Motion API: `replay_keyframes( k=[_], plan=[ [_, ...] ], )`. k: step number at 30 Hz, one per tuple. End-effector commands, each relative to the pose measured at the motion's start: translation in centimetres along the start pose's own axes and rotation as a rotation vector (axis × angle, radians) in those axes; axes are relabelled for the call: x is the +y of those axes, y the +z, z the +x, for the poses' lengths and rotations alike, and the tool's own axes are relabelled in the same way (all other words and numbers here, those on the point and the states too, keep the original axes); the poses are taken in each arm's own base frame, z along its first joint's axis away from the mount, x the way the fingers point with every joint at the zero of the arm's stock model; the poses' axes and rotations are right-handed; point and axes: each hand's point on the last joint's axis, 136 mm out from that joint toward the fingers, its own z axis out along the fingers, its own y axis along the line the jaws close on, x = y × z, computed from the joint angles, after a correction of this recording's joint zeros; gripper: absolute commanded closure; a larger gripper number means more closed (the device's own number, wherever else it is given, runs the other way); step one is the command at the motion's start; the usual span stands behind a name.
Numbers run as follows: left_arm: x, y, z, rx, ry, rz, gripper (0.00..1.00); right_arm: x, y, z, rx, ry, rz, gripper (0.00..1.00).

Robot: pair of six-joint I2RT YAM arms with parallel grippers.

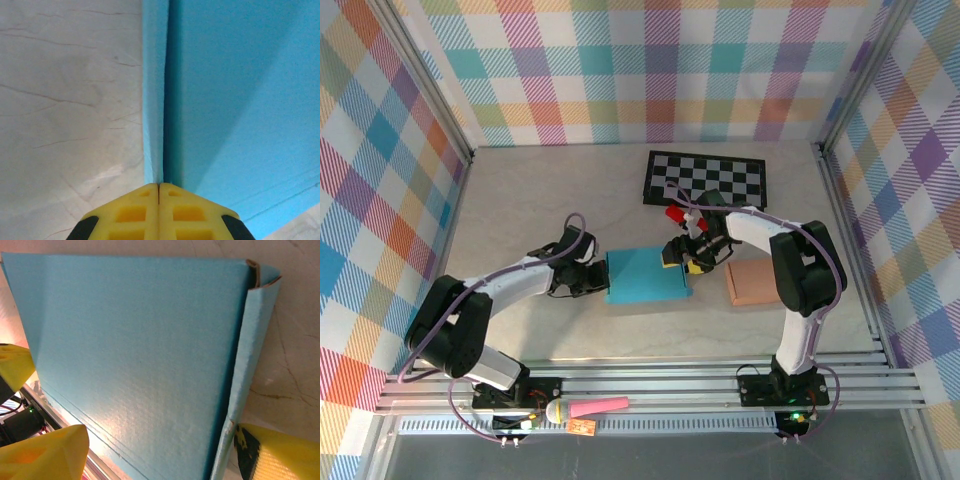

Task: Fold the paper box

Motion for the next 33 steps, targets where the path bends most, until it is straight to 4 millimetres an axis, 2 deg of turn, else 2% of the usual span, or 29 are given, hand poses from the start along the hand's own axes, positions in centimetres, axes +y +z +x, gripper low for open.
replay_keyframes(
  k=[1, 6, 13, 18, 23, 28, 33],
  plan=[
    [4.0, 0.7, 2.5, 0.077, -0.081, -0.107, 0.99, -0.1, 0.1, 0.4, 0.006, -0.018, -0.002, 0.23],
    [4.3, 0.6, 2.4, 0.078, -0.094, -0.096, 0.99, 0.0, -0.5, 0.6, -0.016, -0.032, 0.003, 0.19],
    [3.1, 0.2, 1.4, 0.057, -0.086, -0.054, 0.98, 1.5, 0.5, 0.1, 0.015, -0.008, -0.118, 0.20],
    [2.4, 0.4, 1.0, 0.055, -0.082, -0.029, 0.97, 3.3, 0.4, -0.7, 0.014, 0.012, -0.213, 0.32],
    [0.4, -1.0, -0.9, -0.018, -0.068, 0.032, 0.91, 4.4, -0.1, -0.6, 0.002, 0.040, -0.258, 0.47],
    [-2.5, -2.8, -3.2, -0.121, -0.043, 0.150, 0.81, 4.0, -0.1, 0.2, -0.002, 0.048, -0.227, 0.53],
    [-3.1, -4.0, -3.7, -0.159, -0.051, 0.170, 0.76, 3.2, 0.3, 0.7, 0.014, 0.078, -0.199, 0.58]
  ],
)
